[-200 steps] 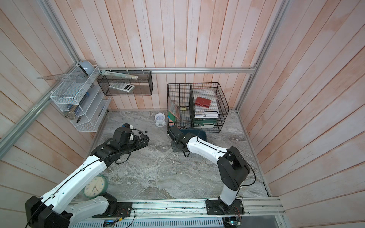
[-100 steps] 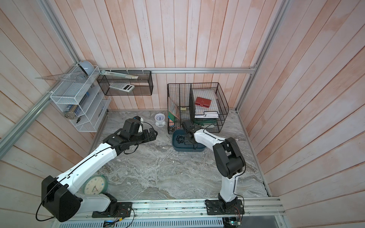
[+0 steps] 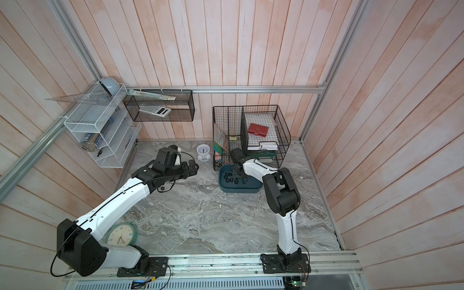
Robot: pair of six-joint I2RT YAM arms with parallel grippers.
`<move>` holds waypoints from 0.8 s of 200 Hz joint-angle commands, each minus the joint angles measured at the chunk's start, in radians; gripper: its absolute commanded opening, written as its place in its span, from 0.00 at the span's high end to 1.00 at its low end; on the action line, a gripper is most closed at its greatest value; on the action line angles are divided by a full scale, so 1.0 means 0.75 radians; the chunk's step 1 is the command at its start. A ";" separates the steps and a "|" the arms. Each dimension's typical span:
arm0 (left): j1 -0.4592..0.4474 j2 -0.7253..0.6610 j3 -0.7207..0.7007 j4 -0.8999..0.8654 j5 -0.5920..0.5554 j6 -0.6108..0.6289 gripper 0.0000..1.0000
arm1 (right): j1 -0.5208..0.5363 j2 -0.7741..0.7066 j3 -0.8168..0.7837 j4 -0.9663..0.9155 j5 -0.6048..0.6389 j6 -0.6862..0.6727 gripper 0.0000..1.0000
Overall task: Put the nuts on the desktop into the storage box
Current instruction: Place the nut in the storage box.
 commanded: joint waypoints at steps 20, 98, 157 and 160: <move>0.015 0.015 0.033 -0.019 -0.023 0.026 0.00 | -0.011 0.055 0.073 -0.029 -0.035 -0.017 0.67; 0.066 0.032 0.042 -0.058 -0.137 0.034 0.00 | -0.009 -0.121 -0.011 -0.087 -0.100 -0.013 0.36; 0.161 0.100 0.042 -0.065 -0.173 0.037 0.00 | 0.071 -0.362 -0.142 -0.094 -0.168 -0.040 0.02; 0.163 0.102 0.042 -0.064 -0.170 0.039 0.00 | 0.076 -0.369 -0.142 -0.097 -0.170 -0.042 0.02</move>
